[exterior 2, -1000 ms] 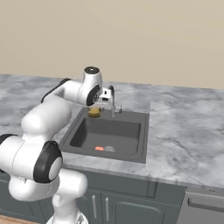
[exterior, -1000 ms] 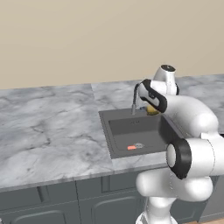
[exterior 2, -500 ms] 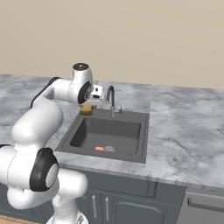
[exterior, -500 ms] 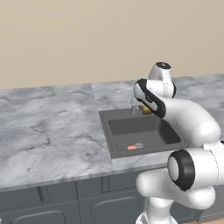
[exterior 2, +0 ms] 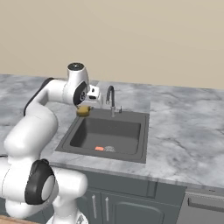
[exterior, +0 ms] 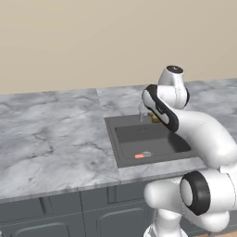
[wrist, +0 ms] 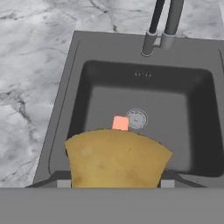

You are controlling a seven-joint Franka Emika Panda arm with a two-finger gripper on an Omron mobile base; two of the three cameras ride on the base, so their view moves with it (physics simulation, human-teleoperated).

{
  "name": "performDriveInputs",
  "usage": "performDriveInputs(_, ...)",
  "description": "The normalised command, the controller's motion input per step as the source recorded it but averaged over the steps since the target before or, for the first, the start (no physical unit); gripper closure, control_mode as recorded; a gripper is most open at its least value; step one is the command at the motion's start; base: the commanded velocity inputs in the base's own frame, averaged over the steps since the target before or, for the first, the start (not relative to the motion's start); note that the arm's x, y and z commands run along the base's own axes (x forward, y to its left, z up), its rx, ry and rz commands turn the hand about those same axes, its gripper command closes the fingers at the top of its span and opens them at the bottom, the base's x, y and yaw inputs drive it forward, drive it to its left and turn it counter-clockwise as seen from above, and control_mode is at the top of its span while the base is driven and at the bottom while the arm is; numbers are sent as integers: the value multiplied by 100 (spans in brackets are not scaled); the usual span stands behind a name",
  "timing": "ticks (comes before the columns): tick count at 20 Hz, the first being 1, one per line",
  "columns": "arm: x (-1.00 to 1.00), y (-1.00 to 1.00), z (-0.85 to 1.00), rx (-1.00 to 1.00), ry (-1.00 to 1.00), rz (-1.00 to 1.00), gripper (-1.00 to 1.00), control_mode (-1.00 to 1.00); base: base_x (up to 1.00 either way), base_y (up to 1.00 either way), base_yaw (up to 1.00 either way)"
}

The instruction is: Pick up the sponge and bar soap from the sink, and place them back in the cabinet, and close the cabinet door.

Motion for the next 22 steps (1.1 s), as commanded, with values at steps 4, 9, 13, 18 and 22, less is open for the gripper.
performDriveInputs(4,-47,0,0,0,-3,0,100,-100,0,0,0)
performDriveInputs(9,-44,-6,0,0,-4,0,100,-100,0,0,0)
performDriveInputs(13,-36,-5,0,0,-4,0,100,-100,0,0,0)
performDriveInputs(18,-24,-1,5,0,-1,0,100,-100,0,0,0)
performDriveInputs(22,-13,0,21,0,-1,0,100,-100,0,0,0)
